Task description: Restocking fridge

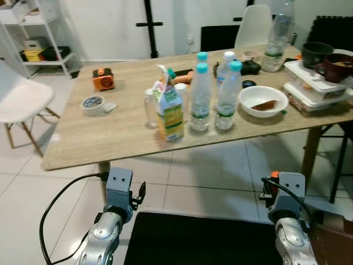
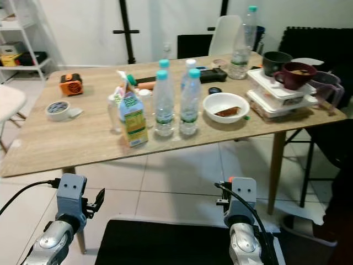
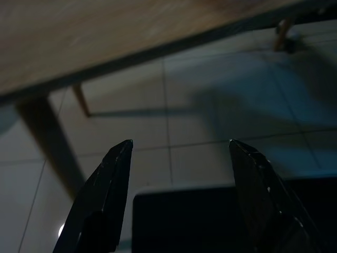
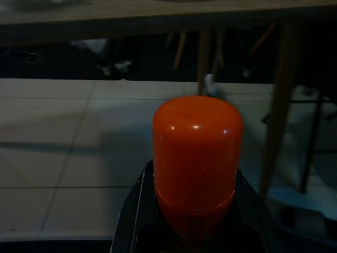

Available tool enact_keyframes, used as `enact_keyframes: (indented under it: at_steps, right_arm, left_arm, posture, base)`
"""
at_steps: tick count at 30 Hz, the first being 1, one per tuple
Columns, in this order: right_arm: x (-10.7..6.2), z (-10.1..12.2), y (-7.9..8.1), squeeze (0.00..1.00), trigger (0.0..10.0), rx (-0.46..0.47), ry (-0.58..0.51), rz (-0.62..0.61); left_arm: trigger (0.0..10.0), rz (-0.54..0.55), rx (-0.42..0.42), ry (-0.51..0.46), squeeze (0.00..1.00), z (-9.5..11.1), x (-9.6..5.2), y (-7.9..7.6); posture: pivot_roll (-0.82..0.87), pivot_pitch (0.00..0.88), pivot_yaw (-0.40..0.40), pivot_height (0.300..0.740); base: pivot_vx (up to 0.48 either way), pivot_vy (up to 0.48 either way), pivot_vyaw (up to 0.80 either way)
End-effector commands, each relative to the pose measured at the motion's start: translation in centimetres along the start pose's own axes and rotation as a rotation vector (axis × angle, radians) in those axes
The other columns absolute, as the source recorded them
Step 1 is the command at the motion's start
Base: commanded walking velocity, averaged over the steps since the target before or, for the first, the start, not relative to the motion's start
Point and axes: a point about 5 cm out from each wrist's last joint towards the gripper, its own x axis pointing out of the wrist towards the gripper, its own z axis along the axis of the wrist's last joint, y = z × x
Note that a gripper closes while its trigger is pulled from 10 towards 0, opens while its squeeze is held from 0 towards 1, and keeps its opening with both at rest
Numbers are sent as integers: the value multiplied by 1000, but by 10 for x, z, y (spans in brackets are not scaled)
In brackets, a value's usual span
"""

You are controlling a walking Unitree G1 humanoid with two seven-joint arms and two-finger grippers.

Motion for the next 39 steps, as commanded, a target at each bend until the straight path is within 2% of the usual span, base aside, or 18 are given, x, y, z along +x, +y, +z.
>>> enact_keyframes:
  at_steps: [1, 39]
  right_arm:
    - [-2, -4, -3, 0, 10000, 4, 5, -10]
    - [2, -4, -4, 0, 10000, 14, -5, -7]
  left_arm:
    - [10000, 8, -8, 14, 0, -5, 0, -1]
    - [10000, 3, -10, -49, 0, 9, 8, 3]
  posture:
    - [-46, 150, 36, 740]
    - [-44, 144, 41, 740]
  base:
    - [0, 0, -800]
    - [0, 0, -774]
